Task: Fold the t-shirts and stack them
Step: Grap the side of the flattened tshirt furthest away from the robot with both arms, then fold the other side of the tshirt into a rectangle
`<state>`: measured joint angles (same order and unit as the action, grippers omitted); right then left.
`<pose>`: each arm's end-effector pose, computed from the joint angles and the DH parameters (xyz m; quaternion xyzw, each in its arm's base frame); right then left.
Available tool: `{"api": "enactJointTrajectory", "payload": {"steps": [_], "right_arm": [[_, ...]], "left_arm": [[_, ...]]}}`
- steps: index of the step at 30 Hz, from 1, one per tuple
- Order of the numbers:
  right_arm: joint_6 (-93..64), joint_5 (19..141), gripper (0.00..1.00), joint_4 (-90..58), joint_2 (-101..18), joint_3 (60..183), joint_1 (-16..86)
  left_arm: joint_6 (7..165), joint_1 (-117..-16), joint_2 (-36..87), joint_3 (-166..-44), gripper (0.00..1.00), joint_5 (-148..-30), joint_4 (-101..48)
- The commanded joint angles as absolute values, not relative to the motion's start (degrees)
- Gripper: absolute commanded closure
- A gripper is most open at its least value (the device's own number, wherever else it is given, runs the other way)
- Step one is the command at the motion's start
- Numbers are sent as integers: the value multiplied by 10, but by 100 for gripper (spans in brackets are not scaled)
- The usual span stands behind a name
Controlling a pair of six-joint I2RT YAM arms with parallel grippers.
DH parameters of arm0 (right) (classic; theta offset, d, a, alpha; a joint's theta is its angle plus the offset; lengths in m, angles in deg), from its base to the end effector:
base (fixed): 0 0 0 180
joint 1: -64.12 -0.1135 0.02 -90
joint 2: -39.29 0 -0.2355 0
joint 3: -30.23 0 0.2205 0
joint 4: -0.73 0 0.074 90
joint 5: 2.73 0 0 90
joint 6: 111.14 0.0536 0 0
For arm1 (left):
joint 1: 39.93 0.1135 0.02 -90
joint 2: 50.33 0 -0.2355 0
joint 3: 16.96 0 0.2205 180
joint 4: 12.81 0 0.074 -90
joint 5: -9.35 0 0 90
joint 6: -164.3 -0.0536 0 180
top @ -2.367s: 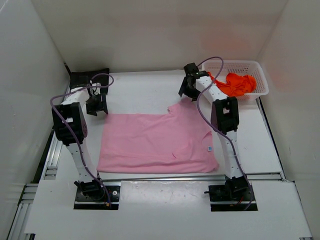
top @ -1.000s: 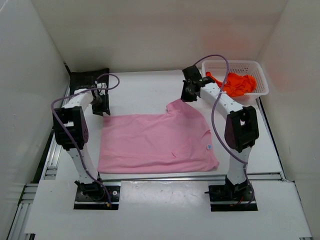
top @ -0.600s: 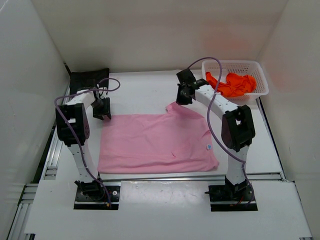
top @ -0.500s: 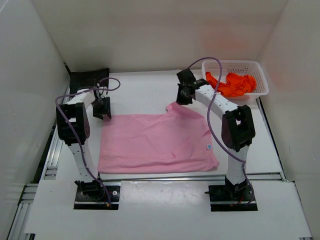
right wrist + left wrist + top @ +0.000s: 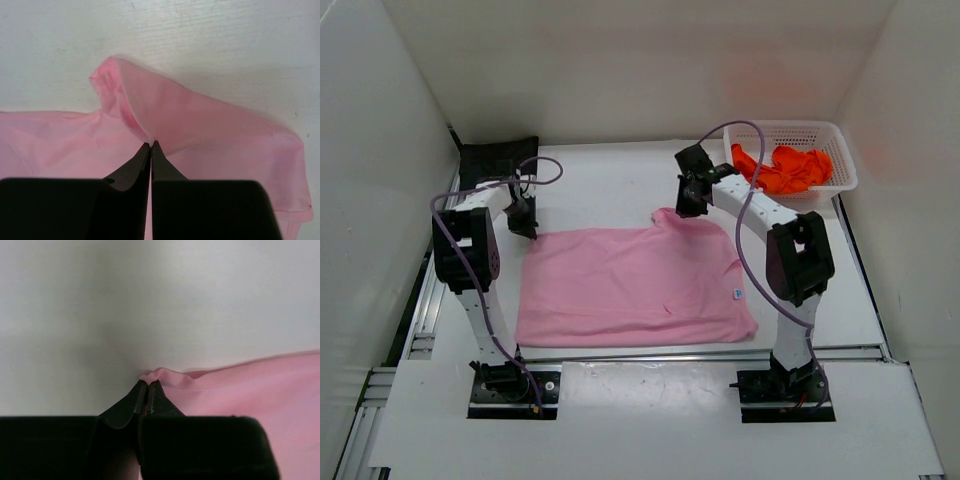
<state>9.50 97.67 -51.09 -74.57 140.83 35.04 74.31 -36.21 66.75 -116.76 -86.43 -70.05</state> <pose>0.3612 0.1898 0.2124 0.0401 0.9495 0.0738 0.3022 0.3713 0.0187 0.1350 -0.0254 0.9893 -0.0456 0.1361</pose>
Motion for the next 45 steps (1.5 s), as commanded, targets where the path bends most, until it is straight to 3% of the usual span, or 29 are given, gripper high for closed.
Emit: {"api": "enactJointTrajectory", "payload": {"steps": [1, 13, 17, 33, 39, 45], "right_arm": [[77, 983, 100, -531, -664, 1347, 348], [171, 1049, 100, -519, -303, 968, 287], [213, 1057, 100, -513, -264, 914, 275], [247, 1063, 100, -507, -231, 869, 254], [188, 1076, 100, -490, -282, 956, 275], [152, 1040, 100, -485, -408, 1080, 329]], "left_arm": [[743, -368, 593, -1107, 90, -874, -719], [743, -379, 327, -939, 90, -787, -719], [743, -394, 303, -939, 90, -782, -719], [743, -462, 190, -750, 90, -681, -714], [743, -462, 263, -881, 90, -660, -697], [743, -462, 383, -1027, 90, -636, -690]]}}
